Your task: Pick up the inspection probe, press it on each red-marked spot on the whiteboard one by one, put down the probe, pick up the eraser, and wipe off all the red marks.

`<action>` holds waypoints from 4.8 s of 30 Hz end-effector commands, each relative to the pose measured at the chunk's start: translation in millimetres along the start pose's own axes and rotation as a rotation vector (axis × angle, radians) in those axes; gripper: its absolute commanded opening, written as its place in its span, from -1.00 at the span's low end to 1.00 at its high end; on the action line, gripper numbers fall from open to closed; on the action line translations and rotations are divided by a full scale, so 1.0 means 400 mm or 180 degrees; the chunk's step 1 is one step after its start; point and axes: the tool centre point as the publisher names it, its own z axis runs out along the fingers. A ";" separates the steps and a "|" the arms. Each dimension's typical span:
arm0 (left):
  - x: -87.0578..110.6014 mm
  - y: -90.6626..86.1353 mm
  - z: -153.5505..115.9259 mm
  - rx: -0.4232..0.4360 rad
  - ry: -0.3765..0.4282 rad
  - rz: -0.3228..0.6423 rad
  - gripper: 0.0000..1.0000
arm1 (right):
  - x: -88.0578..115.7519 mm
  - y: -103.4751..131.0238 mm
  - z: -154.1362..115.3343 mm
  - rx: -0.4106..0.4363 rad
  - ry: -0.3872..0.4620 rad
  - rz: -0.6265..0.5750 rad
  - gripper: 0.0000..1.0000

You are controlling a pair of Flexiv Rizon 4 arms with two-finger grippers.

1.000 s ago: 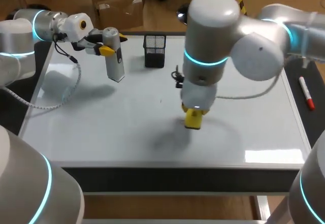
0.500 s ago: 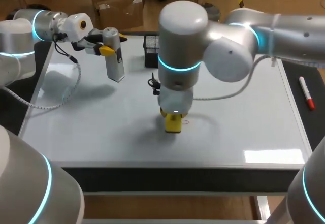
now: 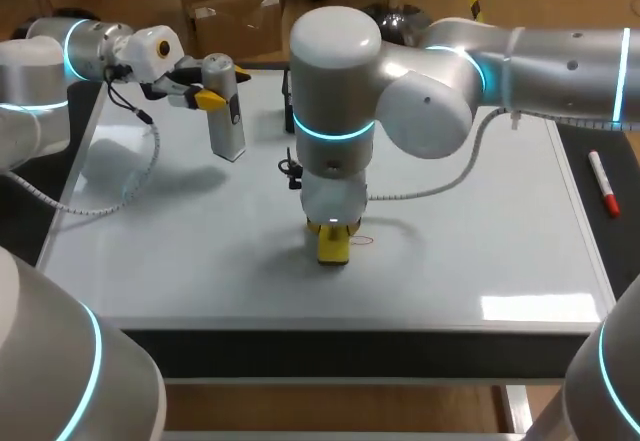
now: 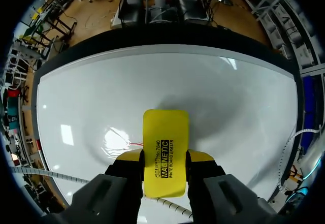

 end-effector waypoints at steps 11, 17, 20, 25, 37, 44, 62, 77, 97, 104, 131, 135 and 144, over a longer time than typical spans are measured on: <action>-0.001 -0.004 -0.001 -0.0005 0.0008 -0.0005 -1.00 | 0.027 -0.005 0.029 -0.0117 -0.0116 -0.0018 -1.00; -0.001 -0.004 -0.001 -0.0005 0.0008 -0.0005 -1.00 | 0.049 -0.005 0.039 -0.0177 -0.0152 0.0067 -1.00; -0.001 -0.004 -0.001 -0.0005 0.0008 -0.0005 -1.00 | 0.063 -0.005 0.046 -0.0192 -0.0144 0.0092 -1.00; -0.001 -0.004 -0.001 -0.0005 0.0008 -0.0005 -1.00 | 0.088 -0.003 0.058 -0.0220 -0.0120 0.0155 -1.00; -0.001 -0.004 -0.001 -0.0005 0.0008 -0.0005 -1.00 | 0.154 0.005 0.072 -0.0256 -0.0056 0.0319 -1.00; -0.001 -0.004 -0.001 -0.0005 0.0008 -0.0005 -1.00 | 0.201 0.014 0.071 -0.0246 -0.0025 0.0439 -1.00; -0.001 -0.004 -0.001 -0.0005 0.0008 -0.0005 -1.00 | 0.294 0.022 0.003 -0.0090 -0.0017 0.0708 -1.00; -0.001 -0.004 -0.001 -0.0005 0.0008 -0.0005 -1.00 | 0.298 -0.017 -0.104 -0.0022 -0.0077 0.0433 -1.00; -0.001 -0.004 -0.001 -0.0005 0.0008 -0.0005 -1.00 | 0.306 -0.022 -0.137 -0.0025 -0.0120 0.0355 -1.00; -0.001 -0.004 -0.001 -0.0005 0.0008 -0.0005 -1.00 | 0.305 -0.041 -0.139 -0.0026 -0.0114 0.0355 -1.00; -0.001 -0.004 -0.001 -0.0005 0.0008 -0.0005 -1.00 | 0.281 -0.501 -0.124 -0.0090 -0.0172 -0.0127 -1.00; -0.001 -0.004 -0.001 -0.0005 0.0008 -0.0005 -1.00 | 0.268 -0.551 -0.109 -0.0087 -0.0181 -0.0180 -1.00; -0.001 -0.004 -0.001 -0.0005 0.0008 -0.0005 -1.00 | 0.242 -0.621 -0.085 -0.0080 -0.0182 -0.0139 -1.00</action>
